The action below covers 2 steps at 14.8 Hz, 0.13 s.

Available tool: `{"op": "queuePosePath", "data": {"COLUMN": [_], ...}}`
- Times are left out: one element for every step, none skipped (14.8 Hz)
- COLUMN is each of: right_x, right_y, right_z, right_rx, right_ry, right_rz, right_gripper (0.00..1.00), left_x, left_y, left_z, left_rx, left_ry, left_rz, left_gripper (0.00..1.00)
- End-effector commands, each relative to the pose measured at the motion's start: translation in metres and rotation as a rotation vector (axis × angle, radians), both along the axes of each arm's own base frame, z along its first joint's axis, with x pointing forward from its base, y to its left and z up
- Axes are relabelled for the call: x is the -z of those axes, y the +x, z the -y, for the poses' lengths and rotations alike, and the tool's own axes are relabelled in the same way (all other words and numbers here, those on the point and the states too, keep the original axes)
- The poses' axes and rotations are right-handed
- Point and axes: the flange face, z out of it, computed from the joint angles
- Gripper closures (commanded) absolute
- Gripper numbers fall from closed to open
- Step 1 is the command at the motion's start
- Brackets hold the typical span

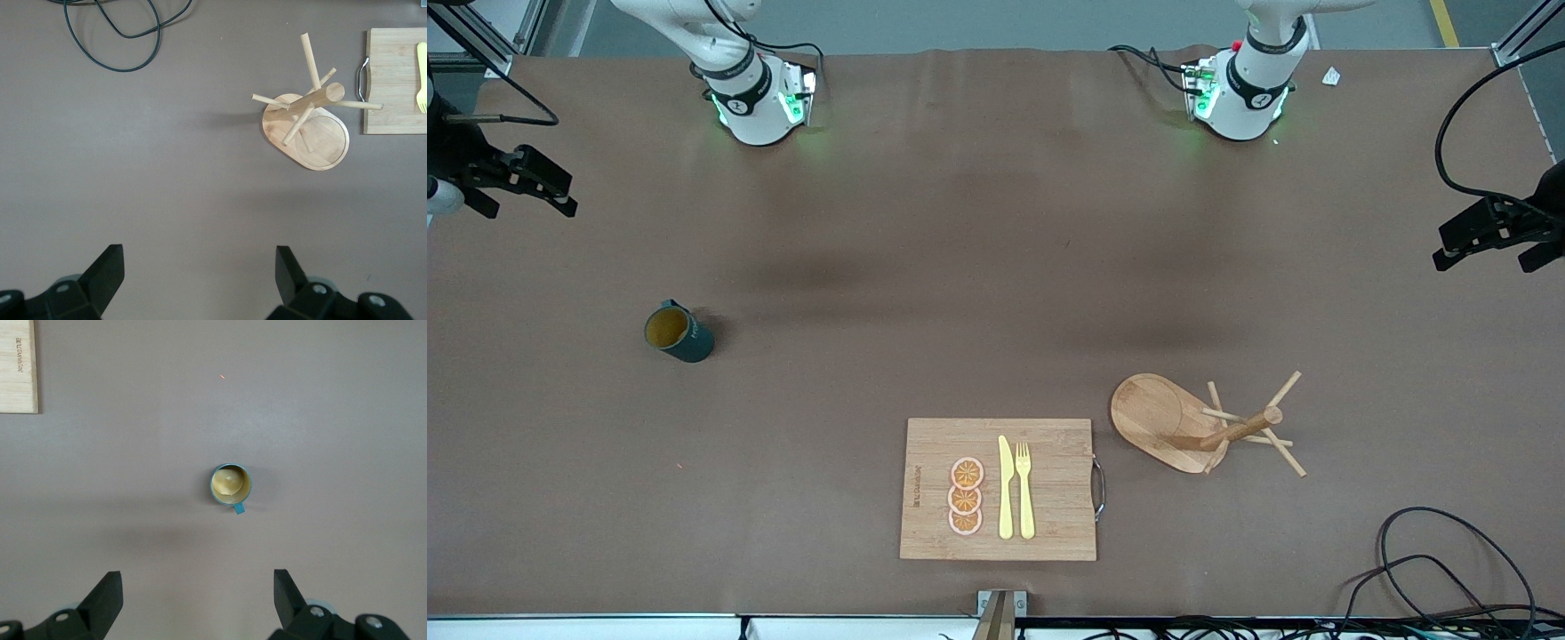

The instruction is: Transfer cup from left to right arm and place

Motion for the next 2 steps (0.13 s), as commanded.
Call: {"op": "queuePosePath", "data": {"right_x": [0.0005, 0.0007], "right_y": [-0.0023, -0.0024], "right_z": [0.0011, 0.0011], "right_rx": [0.018, 0.018], "right_ry": [-0.013, -0.013], "right_rz": [0.006, 0.005], "right_gripper": [0.0, 0.0], "left_x": [-0.0025, -0.0025], "left_y": [0.0018, 0.0018], "left_z": [-0.0033, -0.0031], "left_rx": [0.016, 0.013], "left_ry": [0.02, 0.018], "left_rz": [0.01, 0.01], "left_gripper": [0.0, 0.0]}}
